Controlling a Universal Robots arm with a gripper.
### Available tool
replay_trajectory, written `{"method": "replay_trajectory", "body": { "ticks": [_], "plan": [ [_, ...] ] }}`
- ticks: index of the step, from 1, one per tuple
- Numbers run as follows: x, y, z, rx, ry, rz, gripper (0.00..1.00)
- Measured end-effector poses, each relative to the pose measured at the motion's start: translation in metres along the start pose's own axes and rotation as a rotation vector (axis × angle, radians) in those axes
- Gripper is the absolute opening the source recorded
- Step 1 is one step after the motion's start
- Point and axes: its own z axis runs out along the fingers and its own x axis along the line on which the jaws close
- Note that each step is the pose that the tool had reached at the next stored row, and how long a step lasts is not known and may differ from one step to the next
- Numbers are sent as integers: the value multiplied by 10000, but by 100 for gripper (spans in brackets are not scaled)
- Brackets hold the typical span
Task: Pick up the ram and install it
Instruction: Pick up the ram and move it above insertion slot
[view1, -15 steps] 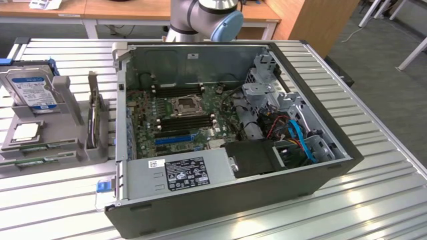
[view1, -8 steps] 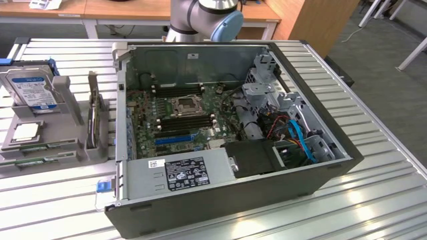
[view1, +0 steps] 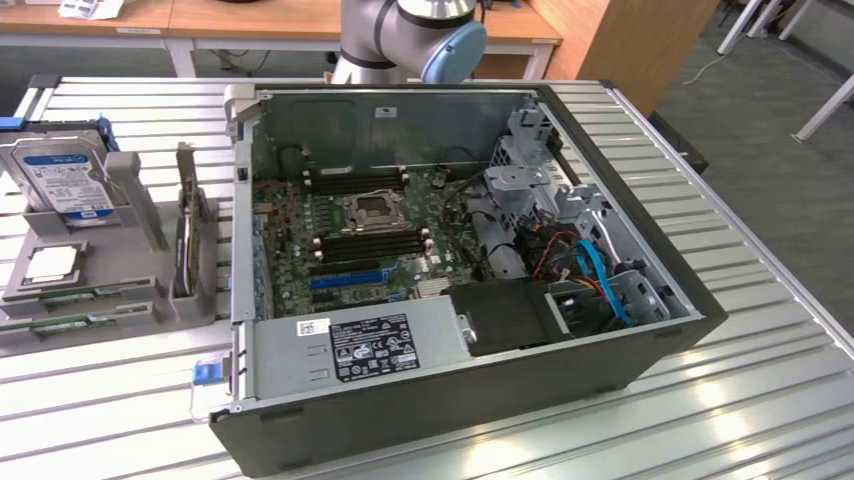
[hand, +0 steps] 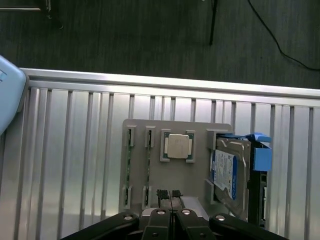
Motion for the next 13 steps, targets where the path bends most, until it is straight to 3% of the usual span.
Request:
{"method": "replay_trajectory", "body": {
  "ticks": [13],
  "plan": [
    [0, 0, 0, -1, 2, -42, 10]
  ]
}}
